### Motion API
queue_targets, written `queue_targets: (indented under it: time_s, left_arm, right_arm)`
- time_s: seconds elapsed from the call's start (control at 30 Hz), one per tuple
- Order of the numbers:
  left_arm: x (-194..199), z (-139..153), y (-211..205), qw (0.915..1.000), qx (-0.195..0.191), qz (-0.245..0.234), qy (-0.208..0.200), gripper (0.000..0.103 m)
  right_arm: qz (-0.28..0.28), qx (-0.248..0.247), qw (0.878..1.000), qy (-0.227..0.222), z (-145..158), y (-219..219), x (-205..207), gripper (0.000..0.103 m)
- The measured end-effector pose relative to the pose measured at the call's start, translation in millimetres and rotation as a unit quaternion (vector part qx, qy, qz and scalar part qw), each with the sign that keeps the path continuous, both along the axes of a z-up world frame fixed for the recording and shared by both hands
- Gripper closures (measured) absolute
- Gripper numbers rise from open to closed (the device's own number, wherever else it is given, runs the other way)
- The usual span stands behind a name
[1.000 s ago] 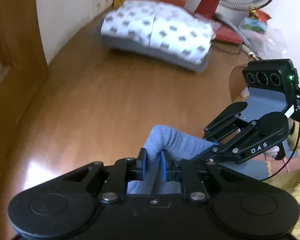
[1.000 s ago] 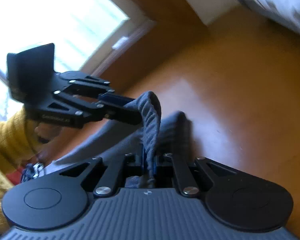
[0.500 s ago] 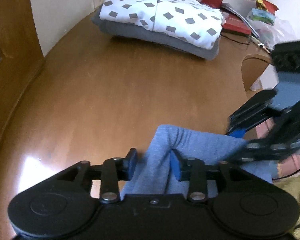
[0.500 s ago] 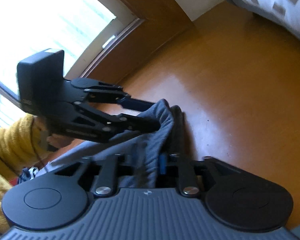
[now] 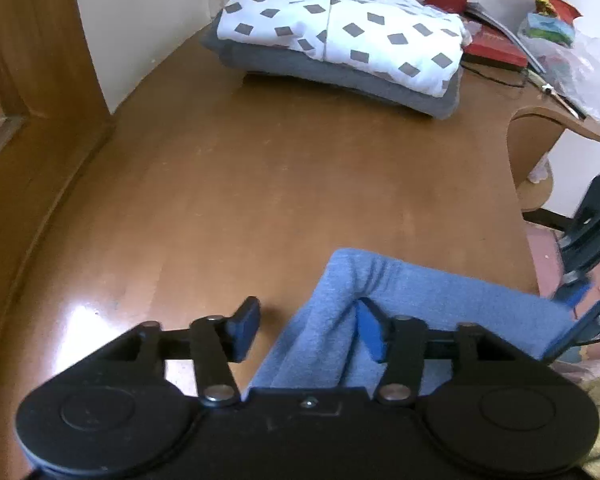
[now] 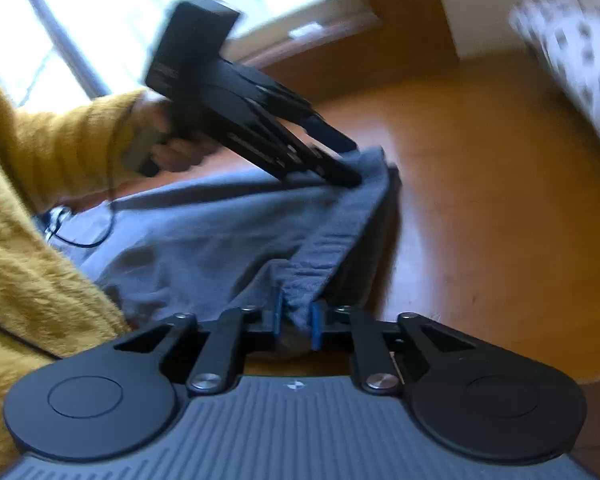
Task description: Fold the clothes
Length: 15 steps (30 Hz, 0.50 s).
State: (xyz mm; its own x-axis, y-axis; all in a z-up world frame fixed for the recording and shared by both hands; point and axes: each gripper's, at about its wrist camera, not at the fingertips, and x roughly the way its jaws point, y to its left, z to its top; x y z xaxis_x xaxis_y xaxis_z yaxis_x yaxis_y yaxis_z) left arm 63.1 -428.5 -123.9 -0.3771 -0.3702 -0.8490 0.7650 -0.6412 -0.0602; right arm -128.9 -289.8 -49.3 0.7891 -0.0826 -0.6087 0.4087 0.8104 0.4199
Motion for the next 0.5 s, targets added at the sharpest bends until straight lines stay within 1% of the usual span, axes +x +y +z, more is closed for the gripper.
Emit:
queue_targets:
  time_s: [0.07,0.1,0.13,0.17,0.23,0.3,0.33,0.37,0.4,0.43,0.5]
  left_arm:
    - [-4.5,-1.0,4.2,1.0,-0.005,0.005,0.003,0.044]
    - [-6.7,-0.1,6.1,0.9999,-0.008,0.009,0.002,0.044]
    - [-8.8,1.5,8.0,0.9999,-0.01,0.012,-0.001,0.045]
    - [-10.8,3.0,9.8,0.9998,-0.013,0.015,-0.004,0.046]
    - [-9.6,10.6,16.0,0.9997,-0.015,0.02,-0.005,0.047]
    - [-3.7,21.5,26.2,0.9993,-0.024,0.027,-0.006,0.047]
    - [1.8,28.6,33.3,0.9989,-0.032,0.034,-0.005,0.047]
    - [8.4,35.5,39.7,0.9982,-0.04,0.045,-0.004,0.047]
    - [17.2,42.5,48.7,0.997,-0.048,0.061,0.0,0.047]
    - [27.3,49.8,59.4,0.9953,-0.056,0.078,0.004,0.047]
    - [50.5,59.3,83.4,0.9897,-0.068,0.126,0.008,0.046]
  right_arm:
    - [-0.007,-0.01,1.0,0.027,2.7,-1.1,-8.5,0.091]
    - [-0.013,-0.015,0.998,0.052,-2.0,-1.4,-9.2,0.086]
    - [-0.018,-0.02,0.997,0.075,-6.5,-1.7,-9.9,0.084]
    - [-0.018,-0.02,0.997,0.074,-5.8,-1.0,-11.8,0.084]
    - [-0.017,-0.037,0.997,0.061,9.5,1.6,-13.6,0.079]
    - [-0.02,-0.08,0.995,0.048,31.7,6.3,-15.6,0.061]
    - [-0.022,-0.103,0.993,0.043,43.2,8.6,-15.7,0.056]
    - [-0.026,-0.122,0.992,0.037,52.6,10.4,-14.6,0.054]
    - [-0.027,-0.136,0.99,0.026,59.9,10.8,-12.7,0.054]
    - [-0.025,-0.143,0.989,0.014,64.5,9.6,-8.7,0.054]
    - [-0.021,-0.138,0.99,-0.013,65.1,3.9,7.0,0.059]
